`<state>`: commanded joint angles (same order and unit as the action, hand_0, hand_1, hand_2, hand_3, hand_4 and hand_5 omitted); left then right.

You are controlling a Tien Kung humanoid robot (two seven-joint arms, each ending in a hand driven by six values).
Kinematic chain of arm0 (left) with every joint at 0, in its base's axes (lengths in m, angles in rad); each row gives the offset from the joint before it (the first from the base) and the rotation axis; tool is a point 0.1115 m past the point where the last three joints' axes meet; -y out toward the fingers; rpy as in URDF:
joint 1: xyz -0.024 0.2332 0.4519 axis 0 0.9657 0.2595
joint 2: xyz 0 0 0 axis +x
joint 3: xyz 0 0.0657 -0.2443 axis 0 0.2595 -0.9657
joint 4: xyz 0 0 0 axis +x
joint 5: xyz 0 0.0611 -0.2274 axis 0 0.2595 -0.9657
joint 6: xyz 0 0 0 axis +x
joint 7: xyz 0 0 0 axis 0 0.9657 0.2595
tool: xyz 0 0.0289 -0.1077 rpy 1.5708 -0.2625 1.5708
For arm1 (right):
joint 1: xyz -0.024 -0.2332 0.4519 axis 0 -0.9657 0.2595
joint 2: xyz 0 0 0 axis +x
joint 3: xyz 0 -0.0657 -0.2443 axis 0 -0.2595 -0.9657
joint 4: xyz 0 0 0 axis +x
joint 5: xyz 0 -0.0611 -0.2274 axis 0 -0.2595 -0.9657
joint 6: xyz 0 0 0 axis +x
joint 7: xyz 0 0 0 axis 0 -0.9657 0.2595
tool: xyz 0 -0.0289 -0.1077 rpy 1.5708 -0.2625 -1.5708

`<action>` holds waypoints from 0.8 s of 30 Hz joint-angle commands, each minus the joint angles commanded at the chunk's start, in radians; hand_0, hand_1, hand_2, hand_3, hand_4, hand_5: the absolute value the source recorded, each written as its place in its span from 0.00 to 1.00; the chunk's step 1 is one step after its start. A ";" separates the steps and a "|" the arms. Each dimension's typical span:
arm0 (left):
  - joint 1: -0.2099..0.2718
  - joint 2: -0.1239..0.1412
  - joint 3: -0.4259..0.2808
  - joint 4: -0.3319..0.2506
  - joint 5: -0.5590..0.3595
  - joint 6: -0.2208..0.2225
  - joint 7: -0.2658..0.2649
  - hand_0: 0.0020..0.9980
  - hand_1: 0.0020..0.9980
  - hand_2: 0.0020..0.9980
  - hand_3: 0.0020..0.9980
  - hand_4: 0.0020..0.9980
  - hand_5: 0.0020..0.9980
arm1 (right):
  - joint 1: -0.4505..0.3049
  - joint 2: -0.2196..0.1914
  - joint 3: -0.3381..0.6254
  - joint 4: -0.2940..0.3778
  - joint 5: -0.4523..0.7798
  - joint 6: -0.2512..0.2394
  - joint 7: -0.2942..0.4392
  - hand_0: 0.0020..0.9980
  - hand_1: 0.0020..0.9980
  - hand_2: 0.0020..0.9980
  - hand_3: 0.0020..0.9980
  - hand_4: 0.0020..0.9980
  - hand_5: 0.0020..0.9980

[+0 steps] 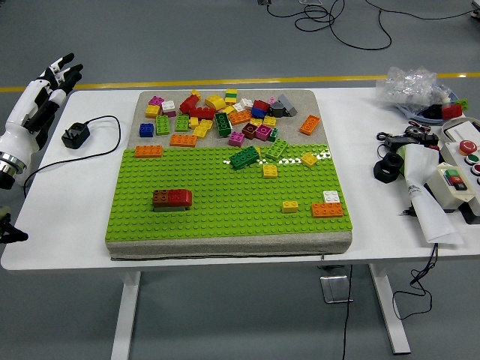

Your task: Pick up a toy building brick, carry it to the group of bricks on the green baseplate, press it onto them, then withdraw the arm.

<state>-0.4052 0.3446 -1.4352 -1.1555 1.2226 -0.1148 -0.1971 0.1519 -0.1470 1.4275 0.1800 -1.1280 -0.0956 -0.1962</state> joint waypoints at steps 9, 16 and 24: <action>0.022 -0.014 0.003 -0.004 0.022 0.002 0.006 1.00 0.97 0.96 1.00 0.87 0.86 | -0.009 0.010 -0.012 0.000 -0.014 -0.006 0.001 0.78 0.71 0.73 0.66 0.94 0.69; 0.008 -0.038 0.010 0.010 0.030 0.000 0.009 1.00 0.97 0.96 0.99 0.87 0.86 | -0.022 0.009 -0.009 0.000 -0.018 -0.013 -0.006 0.77 0.67 0.70 0.59 0.92 0.67; -0.020 -0.057 0.004 0.028 0.029 -0.003 0.011 1.00 0.97 0.96 0.99 0.87 0.86 | -0.014 -0.009 -0.002 0.000 -0.011 -0.046 -0.031 0.73 0.63 0.65 0.52 0.89 0.63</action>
<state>-0.4251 0.2878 -1.4315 -1.1280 1.2512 -0.1176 -0.1863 0.1378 -0.1565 1.4255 0.1800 -1.1394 -0.1417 -0.2269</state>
